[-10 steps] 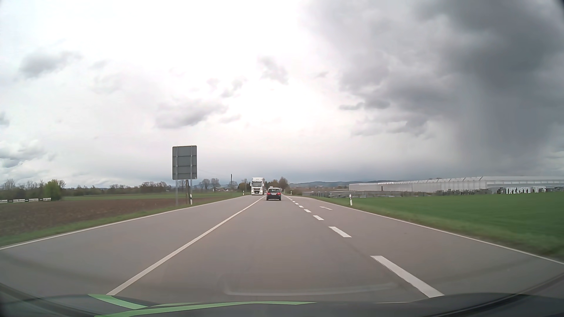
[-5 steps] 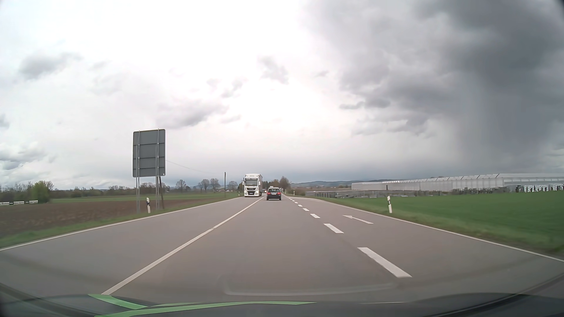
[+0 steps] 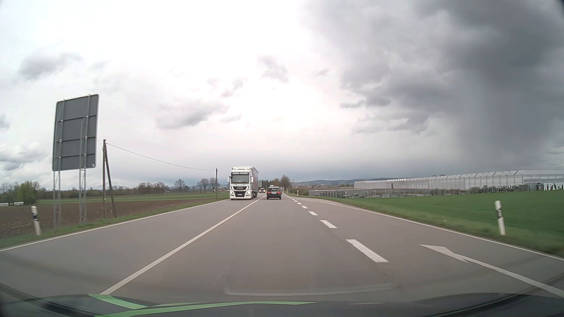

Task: Follow the waypoints while adhering to traffic rules and regulations

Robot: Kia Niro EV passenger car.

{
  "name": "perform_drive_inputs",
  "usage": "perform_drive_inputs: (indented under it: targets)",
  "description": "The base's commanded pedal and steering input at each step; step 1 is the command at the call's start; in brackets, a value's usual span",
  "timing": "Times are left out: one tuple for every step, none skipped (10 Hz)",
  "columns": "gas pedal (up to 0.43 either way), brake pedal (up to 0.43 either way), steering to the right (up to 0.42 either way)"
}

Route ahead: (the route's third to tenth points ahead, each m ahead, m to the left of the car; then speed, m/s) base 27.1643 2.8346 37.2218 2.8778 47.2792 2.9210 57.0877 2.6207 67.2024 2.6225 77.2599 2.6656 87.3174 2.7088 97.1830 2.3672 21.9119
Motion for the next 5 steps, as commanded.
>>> perform_drive_inputs:
  targets:
    - [0.169, 0.000, -0.003]
    - [0.169, 0.000, -0.003]
    - [0.169, 0.000, -0.003]
    - [0.169, 0.000, -0.003]
    - [0.169, 0.000, -0.003]
